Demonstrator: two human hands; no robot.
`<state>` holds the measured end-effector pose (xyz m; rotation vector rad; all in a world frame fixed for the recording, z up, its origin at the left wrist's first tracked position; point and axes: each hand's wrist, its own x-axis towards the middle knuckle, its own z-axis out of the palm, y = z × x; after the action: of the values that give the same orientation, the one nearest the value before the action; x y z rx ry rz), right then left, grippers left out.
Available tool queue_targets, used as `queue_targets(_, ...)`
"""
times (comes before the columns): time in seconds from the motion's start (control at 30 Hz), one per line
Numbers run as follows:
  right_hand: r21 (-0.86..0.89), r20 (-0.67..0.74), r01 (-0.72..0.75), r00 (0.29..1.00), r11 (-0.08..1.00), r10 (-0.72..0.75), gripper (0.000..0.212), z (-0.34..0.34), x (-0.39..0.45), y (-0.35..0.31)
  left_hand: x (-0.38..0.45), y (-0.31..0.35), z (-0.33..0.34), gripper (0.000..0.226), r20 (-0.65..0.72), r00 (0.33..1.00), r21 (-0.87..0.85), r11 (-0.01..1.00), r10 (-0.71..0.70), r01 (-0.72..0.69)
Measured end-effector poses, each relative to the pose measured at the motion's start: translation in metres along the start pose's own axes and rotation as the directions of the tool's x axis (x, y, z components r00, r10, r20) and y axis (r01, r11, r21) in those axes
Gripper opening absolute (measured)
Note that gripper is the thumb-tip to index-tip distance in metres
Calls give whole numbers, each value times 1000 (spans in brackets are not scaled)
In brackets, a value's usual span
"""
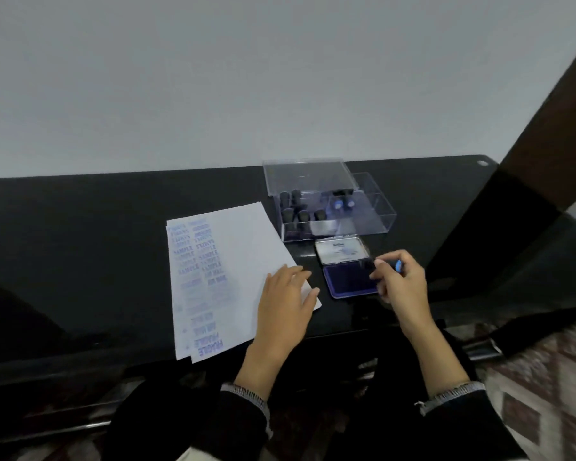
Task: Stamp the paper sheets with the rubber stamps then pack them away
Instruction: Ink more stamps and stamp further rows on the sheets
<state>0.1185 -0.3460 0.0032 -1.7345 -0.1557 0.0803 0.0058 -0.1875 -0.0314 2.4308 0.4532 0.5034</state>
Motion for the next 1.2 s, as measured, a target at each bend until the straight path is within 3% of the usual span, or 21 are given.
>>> queue_targets(0.2,-196,-39,81,995,977,-91,39,4,0,-2,1,-11,1,44,77,997,129,991,24,-34)
queue_targets(0.33,-294,107,108,991,950,-80,28,17,3,-5,7,-11,-5,42,113,992,97,993,54,-65)
queue_targets(0.43,-408,267,213,958,888,-107,21,22,5,-9,14,-7,-5,40,110,989,43,994,96,-101)
queue_targets(0.6,-545,364,346,918,763,-156,23,22,13,-12,25,-1,2,45,136,985,5,995,102,-103)
queue_targets(0.8,-624,373,416,902,662,-216,44,29,14,-11,23,-3,12,44,105,991,-16,997,80,-79)
queue_targets(1.07,-765,381,469,882,440,-277,38,41,9,-11,21,-5,15,43,75,993,-17,996,86,-85)
queue_targets(1.2,-797,355,462,879,389,-317,34,46,7,-8,21,-5,6,38,31,998,-128,990,57,-53)
